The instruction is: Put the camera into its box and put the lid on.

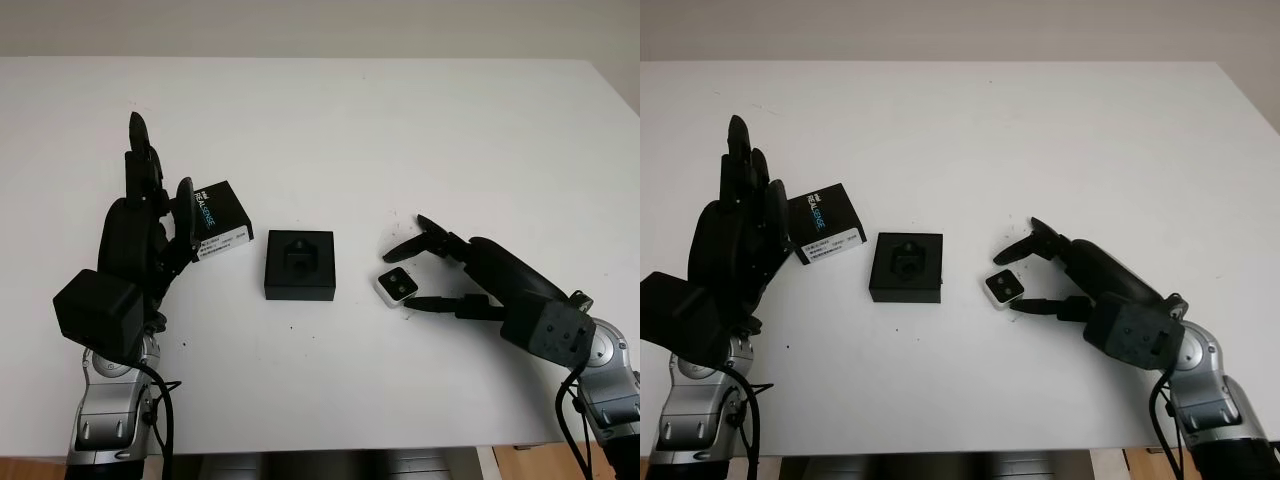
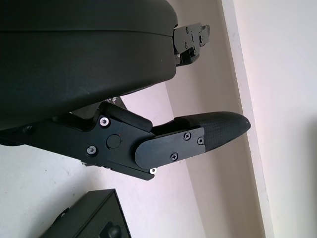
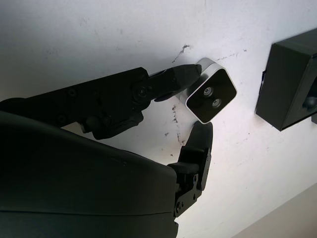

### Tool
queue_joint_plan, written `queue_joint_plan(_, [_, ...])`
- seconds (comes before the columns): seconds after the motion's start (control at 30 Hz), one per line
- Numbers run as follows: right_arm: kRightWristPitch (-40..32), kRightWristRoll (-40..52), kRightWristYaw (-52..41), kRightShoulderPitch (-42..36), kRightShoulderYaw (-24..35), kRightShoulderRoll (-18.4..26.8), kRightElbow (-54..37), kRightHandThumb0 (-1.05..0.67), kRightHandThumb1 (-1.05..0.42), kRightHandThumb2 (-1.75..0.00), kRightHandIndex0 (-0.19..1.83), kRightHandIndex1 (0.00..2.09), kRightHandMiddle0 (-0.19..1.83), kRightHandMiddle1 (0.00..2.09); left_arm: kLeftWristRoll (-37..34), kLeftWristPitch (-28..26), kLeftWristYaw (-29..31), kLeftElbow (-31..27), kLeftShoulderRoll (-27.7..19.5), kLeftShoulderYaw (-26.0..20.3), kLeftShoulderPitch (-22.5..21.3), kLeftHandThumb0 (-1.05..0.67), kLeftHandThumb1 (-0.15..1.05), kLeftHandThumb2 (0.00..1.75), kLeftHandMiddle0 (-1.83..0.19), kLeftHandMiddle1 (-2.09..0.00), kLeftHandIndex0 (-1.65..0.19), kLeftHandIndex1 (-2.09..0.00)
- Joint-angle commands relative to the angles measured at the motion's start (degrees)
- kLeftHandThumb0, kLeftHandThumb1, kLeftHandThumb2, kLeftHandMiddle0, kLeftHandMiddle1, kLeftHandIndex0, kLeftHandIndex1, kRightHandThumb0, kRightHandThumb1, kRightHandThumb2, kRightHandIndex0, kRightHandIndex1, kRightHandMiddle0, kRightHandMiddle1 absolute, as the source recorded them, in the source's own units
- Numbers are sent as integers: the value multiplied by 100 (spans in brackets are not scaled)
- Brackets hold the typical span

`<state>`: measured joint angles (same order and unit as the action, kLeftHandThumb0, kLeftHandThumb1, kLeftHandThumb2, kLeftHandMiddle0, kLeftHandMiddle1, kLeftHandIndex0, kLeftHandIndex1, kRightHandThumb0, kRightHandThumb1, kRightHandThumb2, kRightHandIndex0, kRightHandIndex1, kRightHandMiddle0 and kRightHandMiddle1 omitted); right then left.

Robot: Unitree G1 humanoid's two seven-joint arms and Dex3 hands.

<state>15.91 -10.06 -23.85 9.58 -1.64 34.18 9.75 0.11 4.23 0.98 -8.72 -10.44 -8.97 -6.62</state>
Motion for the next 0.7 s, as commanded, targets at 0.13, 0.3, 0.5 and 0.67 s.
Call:
queue_joint_plan(0.13, [198, 57, -114, 63, -42, -17, 204, -38, -100, -5, 2, 5, 24, 120, 15, 61, 13, -34, -10, 12, -15, -71, 105, 66, 19, 0, 19, 0])
queue_joint_plan(0.3, [187, 132, -192, 90, -34, -30, 279, -39, -100, -5, 4, 6, 28, 133, 10, -26, -5, -93, 9, 19, -11, -72, 105, 66, 19, 0, 19, 0])
queue_joint_plan(0.5, [169, 127, -221, 117, -47, -28, 311, -42, -100, -5, 8, 7, 31, 144, 30, -38, -29, -67, 7, 12, -20, -73, 105, 66, 19, 0, 19, 0])
queue_joint_plan(0.67, [186, 81, -215, 131, -54, -7, 337, -42, -99, -5, 10, 7, 31, 148, 43, -25, -44, -53, 15, 16, -26, -73, 105, 66, 19, 0, 19, 0])
